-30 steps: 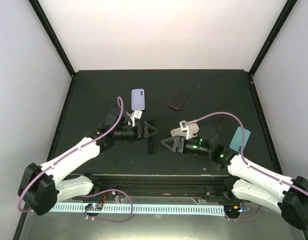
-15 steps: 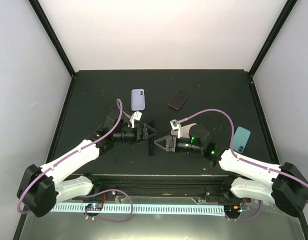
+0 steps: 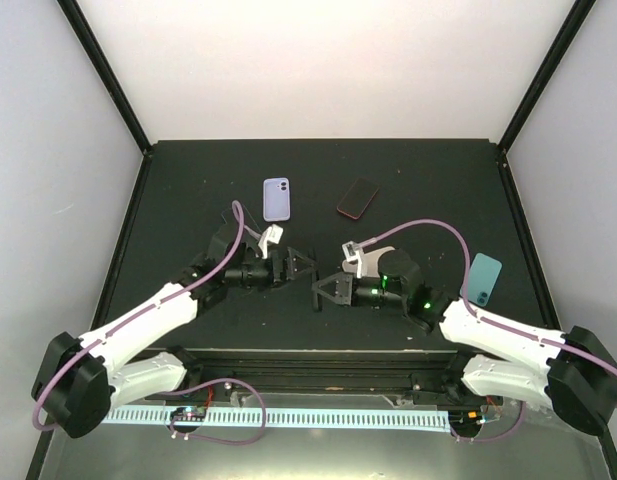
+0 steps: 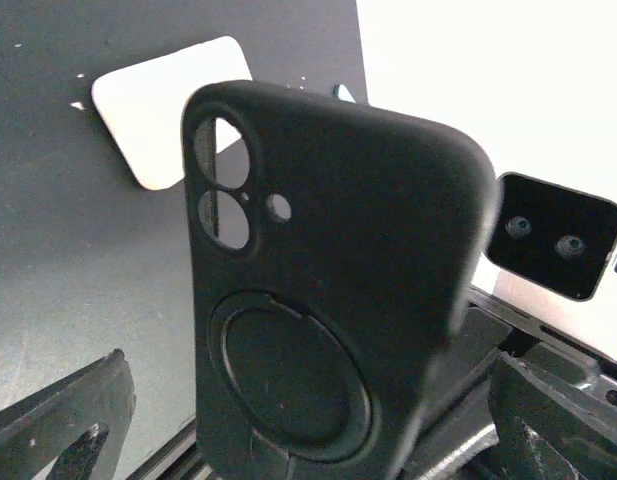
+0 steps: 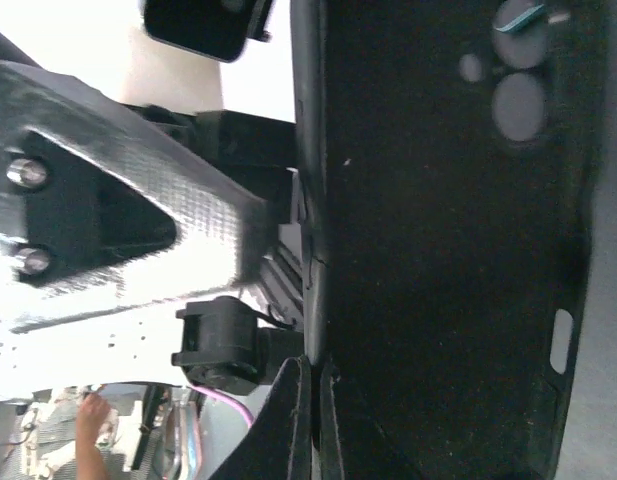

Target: Put the phone into the phone case

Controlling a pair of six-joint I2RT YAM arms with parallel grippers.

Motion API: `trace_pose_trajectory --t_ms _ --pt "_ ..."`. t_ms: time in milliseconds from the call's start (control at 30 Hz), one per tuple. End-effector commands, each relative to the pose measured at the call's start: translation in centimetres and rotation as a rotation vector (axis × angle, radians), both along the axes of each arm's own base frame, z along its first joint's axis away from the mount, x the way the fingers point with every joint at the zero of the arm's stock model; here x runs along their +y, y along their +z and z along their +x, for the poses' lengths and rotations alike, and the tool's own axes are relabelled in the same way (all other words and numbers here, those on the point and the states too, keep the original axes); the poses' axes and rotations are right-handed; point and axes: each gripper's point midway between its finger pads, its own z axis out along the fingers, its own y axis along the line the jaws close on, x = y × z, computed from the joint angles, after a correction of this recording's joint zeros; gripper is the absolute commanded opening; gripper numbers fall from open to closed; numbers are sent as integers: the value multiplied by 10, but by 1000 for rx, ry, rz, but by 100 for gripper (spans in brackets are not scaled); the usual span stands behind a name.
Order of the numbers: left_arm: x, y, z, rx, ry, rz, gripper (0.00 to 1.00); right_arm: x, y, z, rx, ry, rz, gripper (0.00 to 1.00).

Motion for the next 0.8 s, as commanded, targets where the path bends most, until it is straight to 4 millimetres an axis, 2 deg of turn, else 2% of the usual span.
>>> trace_pose_trajectory --t_ms 0,133,267,367,567,767 --pt "6 16 3 -53 14 22 99 -12 -14 6 -36 -51 -116 1" --pt "25 6 8 -63 62 120 99 -28 -39 13 -14 -119 -266 1" --pt "53 -12 14 -69 125 219 99 -31 -59 21 12 -133 -391 1" --pt "71 -22 15 -52 158 254 99 -26 -76 23 53 -122 -436 1" --pt "91 -29 9 -41 183 257 98 0 -104 26 144 -83 -454 1" --pt "102 -41 -2 -32 174 316 97 43 -110 22 185 4 -415 3"
